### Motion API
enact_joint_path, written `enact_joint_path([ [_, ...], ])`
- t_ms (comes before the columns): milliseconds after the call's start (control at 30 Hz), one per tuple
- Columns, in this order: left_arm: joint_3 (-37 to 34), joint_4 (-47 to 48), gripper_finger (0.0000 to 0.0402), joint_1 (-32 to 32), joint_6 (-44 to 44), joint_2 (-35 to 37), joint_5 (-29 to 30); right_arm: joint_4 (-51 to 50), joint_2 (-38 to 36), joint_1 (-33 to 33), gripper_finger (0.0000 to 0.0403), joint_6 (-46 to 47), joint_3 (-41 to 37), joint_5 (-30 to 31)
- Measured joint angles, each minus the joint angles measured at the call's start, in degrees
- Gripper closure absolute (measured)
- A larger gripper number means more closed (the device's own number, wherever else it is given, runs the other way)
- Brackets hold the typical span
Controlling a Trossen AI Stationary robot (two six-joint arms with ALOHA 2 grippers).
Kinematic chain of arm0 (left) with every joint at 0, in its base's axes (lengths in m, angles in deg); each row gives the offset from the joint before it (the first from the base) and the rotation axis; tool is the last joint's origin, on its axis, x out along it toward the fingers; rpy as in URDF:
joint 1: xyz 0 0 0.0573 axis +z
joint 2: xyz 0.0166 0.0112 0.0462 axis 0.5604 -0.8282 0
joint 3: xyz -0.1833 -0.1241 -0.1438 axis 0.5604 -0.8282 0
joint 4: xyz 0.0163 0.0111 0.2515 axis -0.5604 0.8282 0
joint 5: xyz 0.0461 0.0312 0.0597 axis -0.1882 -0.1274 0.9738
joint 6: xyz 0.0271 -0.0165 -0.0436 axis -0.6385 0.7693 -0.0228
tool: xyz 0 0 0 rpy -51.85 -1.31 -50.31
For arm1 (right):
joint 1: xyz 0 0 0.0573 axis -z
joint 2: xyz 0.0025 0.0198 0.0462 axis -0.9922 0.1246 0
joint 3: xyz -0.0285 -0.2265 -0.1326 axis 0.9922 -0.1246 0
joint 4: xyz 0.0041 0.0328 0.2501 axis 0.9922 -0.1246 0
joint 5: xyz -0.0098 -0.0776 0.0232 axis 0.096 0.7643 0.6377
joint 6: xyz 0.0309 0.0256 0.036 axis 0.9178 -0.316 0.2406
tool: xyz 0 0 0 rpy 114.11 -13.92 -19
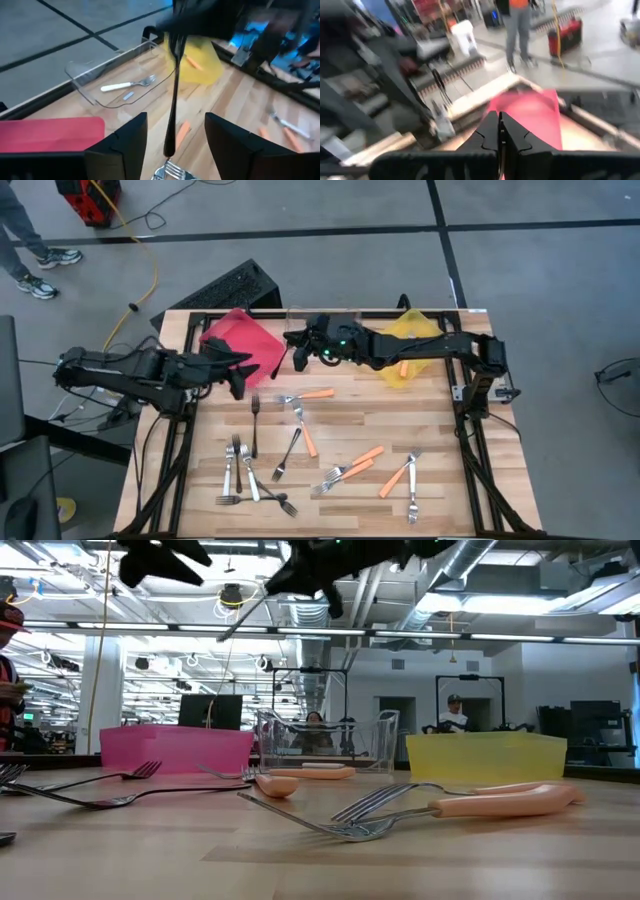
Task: Sort silverware by color (type)
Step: Put the black fork into the pink bin
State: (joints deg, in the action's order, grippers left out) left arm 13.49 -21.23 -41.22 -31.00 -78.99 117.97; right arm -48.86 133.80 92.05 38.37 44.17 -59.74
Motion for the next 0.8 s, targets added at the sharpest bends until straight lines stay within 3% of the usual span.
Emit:
enact_joint_path([
  [267,0.04,1.10,0.0217,0.01,1.07,7.85,1.09,3.37,8.68,2.29,0.0384,2.32,6.11,-0.54],
  [333,0.04,1.15,0.0217,0.02,0.72,8.80,1.45,-1.12,10.20,3.09,0.0384,2.29,8.46,-1.77],
  [400,0.04,1.83,0.0216,0.02,0.63,10.17,1.55,1.27,14.38,2.85,0.0384,2.13,13.45,-2.11],
  [800,0.04,2.68,0.0216,0.02,-0.47,13.33,3.15,-10.64,31.65,4.46,0.0384,2.07,38.00,-5.86],
])
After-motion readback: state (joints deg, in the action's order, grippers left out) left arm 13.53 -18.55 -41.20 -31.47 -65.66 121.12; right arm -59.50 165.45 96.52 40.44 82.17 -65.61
